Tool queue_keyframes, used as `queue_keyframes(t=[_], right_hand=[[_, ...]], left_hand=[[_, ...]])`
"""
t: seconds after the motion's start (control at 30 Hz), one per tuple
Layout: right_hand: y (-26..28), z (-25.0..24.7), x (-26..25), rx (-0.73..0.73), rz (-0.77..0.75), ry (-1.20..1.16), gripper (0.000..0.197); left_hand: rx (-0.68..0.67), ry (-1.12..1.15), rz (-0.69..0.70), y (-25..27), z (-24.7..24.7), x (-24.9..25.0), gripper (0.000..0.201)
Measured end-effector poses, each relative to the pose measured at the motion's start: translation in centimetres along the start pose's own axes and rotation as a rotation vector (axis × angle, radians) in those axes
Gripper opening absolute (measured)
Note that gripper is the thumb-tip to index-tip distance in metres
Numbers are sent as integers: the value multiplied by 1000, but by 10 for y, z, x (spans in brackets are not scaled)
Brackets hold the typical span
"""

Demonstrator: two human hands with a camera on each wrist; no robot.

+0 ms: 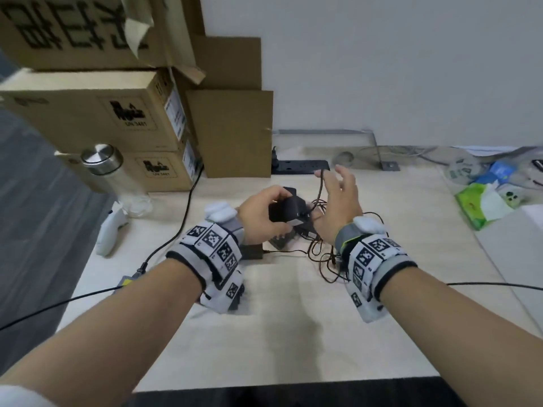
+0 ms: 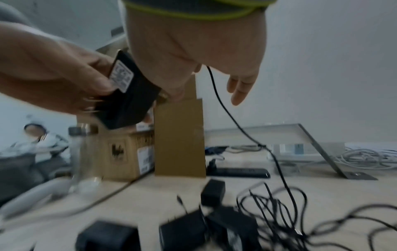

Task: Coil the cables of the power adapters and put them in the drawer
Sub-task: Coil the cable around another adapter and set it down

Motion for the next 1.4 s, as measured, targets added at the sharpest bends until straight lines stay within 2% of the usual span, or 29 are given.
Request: queue_keyframes(t=[0.1, 0.13, 0.2, 0.27, 0.33, 0.43, 0.53, 0.67, 0.73, 0.8, 0.93, 1.07, 1.2, 1.3, 1.4], right_hand=[[-20, -40, -20, 216, -30, -150, 49], [-26, -48, -23, 246, -28, -182, 47], [-37, -49, -33, 200, -66, -173, 32], [-46, -44, -45, 119, -115, -129, 4], [-55, -43, -41, 64, -16, -208, 16], [-61, -39, -29, -12, 176, -498, 27], [-58, -32, -32, -95, 200, -589, 31], [-48, -14, -45, -264, 129, -405, 32], [-40, -9, -57, -356, 56, -282, 31], [-35, -9, -66, -425, 29, -217, 32], [-38, -10, -77, -496, 10, -32, 30], [-40, -12, -89, -540, -39, 119, 29], [-43, -22, -102, -574, -71, 245, 28], [-52, -37, -107, -547, -79, 228, 34], [-67, -63, -109, -414, -87, 164, 35]], left_hand=[[-13, 6, 14, -2, -22, 12, 58], [-32, -12, 16, -3, -24, 13, 61], [-47, -50, 37, -7, -27, 17, 64], [-59, 2, 50, -7, -32, 26, 59], [-125, 279, 24, -4, -33, 36, 55], [-235, 844, 21, 1, -34, 55, 47], [-122, 1181, 36, -4, -56, 64, 34], [85, 1423, 5, -15, -83, 62, 32], [145, 1499, -16, -19, -92, 58, 37], [185, 1524, -49, -21, -98, 57, 45], [191, 1484, -80, -20, -102, 58, 23], [176, 1431, -11, -20, -114, 63, 33], [112, 1412, -16, -18, -122, 68, 31], [138, 1318, -25, -15, -133, 62, 32], [222, 1114, -87, -15, -141, 44, 38]])
Point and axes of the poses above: each hand's wrist, its own y-axis away from the middle knuckle, its own z-axis out of the palm, x = y × z, the point moved 10 cm from there along -y, towards the middle knuckle, and after that the axes turned 8 degrees about -y, right-handed, at the moved point
